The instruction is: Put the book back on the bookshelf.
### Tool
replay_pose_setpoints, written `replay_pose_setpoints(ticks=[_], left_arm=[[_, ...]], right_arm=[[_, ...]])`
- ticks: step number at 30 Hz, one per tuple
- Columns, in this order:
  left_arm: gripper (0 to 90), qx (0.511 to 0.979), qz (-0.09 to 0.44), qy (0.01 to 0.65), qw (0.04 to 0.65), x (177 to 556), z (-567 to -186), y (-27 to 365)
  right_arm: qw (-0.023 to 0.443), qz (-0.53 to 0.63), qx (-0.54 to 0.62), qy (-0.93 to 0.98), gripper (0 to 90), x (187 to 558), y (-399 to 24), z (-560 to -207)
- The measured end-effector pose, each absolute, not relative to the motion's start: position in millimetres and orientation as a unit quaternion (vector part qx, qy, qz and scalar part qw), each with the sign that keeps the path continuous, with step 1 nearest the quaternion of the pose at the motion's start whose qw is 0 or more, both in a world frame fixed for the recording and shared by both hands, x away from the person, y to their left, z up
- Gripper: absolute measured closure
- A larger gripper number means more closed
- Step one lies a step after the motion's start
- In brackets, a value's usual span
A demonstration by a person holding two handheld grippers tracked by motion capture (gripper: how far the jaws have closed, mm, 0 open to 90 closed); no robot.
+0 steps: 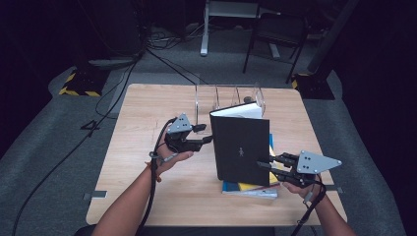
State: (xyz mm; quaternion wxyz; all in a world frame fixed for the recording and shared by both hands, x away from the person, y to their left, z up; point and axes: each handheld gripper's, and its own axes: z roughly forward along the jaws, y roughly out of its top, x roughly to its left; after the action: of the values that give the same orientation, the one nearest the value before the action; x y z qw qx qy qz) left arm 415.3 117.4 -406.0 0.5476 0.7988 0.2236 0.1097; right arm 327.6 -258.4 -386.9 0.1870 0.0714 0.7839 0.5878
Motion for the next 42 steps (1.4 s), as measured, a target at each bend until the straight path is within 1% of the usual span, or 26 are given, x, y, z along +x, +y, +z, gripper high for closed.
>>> replay_pose_setpoints(ticks=[1,3,4,6,7,8,11,12,14,15,16,20,24,30,36,39,42], left_arm=[[34.0,0.800,0.105,0.222,0.547,414,-406,119],[34.4,0.803,0.100,0.216,0.546,408,-408,118],[32.8,0.804,0.095,0.213,0.547,407,-408,119],[26.0,0.805,0.067,0.196,0.556,404,-407,118],[25.8,0.805,0.067,0.196,0.556,404,-407,118],[24.6,0.809,0.060,0.179,0.556,398,-405,110],[22.7,0.814,0.060,0.170,0.552,395,-403,100],[22.0,0.815,0.054,0.163,0.554,393,-401,88],[22.0,0.815,0.054,0.162,0.553,392,-399,78],[19.7,0.814,0.053,0.164,0.554,392,-398,74],[17.2,0.814,0.053,0.164,0.554,392,-398,74],[14.4,0.803,0.039,0.175,0.568,398,-393,67],[12.4,0.789,0.028,0.188,0.584,405,-390,64],[10.9,0.776,0.012,0.201,0.598,414,-384,59],[11.7,0.766,-0.002,0.193,0.613,423,-371,53],[15.6,0.768,0.007,0.183,0.614,423,-369,52],[25.4,0.764,0.007,0.169,0.622,420,-367,56]], right_arm=[[0.188,0.588,0.069,0.784,76.2,326,-258,-388],[0.190,0.587,0.068,0.784,76.2,325,-258,-388],[0.189,0.587,0.068,0.784,76.3,325,-258,-388],[0.186,0.589,0.071,0.783,76.3,326,-260,-388],[0.185,0.592,0.072,0.781,76.2,327,-260,-389],[0.185,0.593,0.074,0.781,76.1,327,-261,-389],[0.187,0.591,0.069,0.782,76.1,327,-260,-389],[0.188,0.589,0.068,0.783,76.1,326,-259,-388],[0.190,0.587,0.065,0.784,76.2,325,-258,-388],[0.191,0.586,0.064,0.785,76.2,324,-258,-388],[0.192,0.585,0.062,0.785,76.2,324,-258,-388],[0.191,0.588,0.063,0.784,75.9,325,-259,-388],[0.181,0.594,0.071,0.781,75.3,330,-262,-388],[0.181,0.593,0.076,0.781,74.4,332,-262,-389],[0.182,0.582,0.068,0.789,74.4,333,-261,-391],[0.188,0.574,0.072,0.793,72.8,334,-262,-393],[0.184,0.573,0.093,0.793,72.0,340,-265,-399]])
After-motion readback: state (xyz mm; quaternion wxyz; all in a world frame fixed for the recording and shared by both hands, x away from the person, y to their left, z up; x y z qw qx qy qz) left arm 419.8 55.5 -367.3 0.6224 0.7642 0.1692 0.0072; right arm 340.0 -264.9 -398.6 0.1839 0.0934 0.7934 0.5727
